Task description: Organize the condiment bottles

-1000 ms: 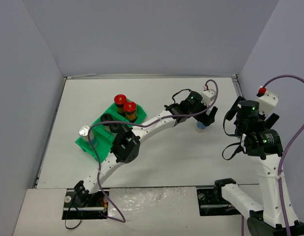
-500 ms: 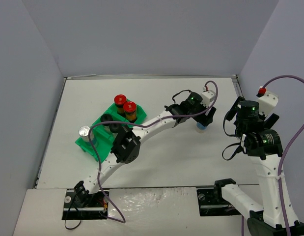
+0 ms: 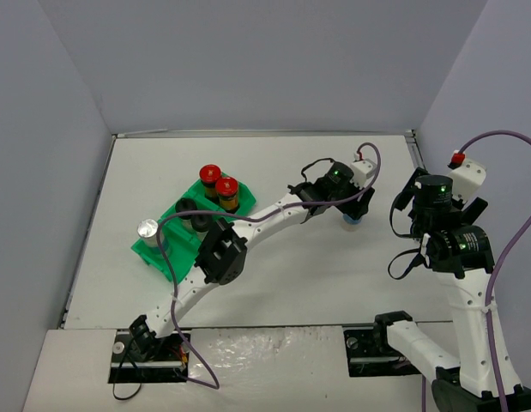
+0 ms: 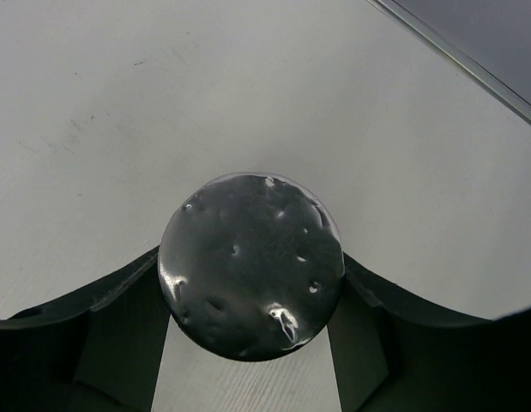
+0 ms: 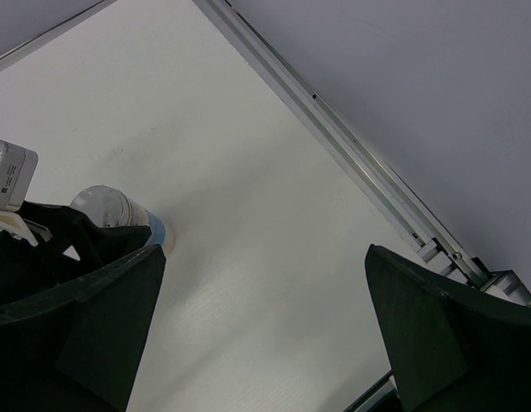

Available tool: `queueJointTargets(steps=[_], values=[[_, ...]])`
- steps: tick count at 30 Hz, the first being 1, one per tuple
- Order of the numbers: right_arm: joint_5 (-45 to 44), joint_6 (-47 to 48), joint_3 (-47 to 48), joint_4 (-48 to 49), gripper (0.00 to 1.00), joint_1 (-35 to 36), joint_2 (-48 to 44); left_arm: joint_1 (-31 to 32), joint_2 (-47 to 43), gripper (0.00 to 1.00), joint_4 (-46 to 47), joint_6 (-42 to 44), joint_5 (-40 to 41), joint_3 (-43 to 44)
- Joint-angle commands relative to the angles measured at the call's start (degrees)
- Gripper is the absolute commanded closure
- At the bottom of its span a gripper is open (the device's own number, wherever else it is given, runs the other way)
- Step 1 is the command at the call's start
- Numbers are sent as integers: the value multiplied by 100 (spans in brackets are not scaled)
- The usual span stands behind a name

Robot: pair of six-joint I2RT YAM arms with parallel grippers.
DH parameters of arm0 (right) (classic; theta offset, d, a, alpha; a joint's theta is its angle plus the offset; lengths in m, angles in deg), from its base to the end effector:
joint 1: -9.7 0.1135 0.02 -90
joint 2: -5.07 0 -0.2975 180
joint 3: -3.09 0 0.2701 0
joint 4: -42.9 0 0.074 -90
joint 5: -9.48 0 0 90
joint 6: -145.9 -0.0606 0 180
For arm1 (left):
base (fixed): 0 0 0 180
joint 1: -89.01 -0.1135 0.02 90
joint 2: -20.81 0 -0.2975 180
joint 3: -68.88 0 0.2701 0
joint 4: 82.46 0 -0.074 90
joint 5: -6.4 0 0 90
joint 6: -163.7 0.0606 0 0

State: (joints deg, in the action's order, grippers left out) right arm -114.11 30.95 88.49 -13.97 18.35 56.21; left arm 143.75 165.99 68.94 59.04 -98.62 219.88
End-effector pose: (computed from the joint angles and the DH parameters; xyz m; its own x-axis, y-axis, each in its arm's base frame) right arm 0.1746 -0.0074 0.4494 -0.1845 0.3274 -0.9267 0.5045 0.8407 0.1966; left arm 0.3654 -0.5440 0.2594 -0.4507 0.2141 -0.8666 0.8398 0.4307 -0.3304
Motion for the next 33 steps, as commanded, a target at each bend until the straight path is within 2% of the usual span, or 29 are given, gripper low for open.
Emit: queueJointTargets(steps=[1, 7, 11, 19, 25, 33], values=[[-143, 82, -32, 115, 0, -29, -8, 10, -361, 100, 87, 84, 116, 304], [-134, 78, -18, 111, 0, -29, -2, 54, -866, 100, -37, 248, 570, -123], [-111, 50, 38, 123, 0, -29, 65, 152, -1645, 100, -137, 427, 1294, -965], [25, 6, -1, 274, 0, -29, 176, 186, -3228, 100, -208, 307, 2171, -2824], [194, 8, -163, 466, 0, -29, 257, 186, -4137, 100, -636, 201, 2774, -3356], [428, -1, -366, 748, 0, -21, 358, 186, -5393, 100, -1650, -853, 4080, -4366]])
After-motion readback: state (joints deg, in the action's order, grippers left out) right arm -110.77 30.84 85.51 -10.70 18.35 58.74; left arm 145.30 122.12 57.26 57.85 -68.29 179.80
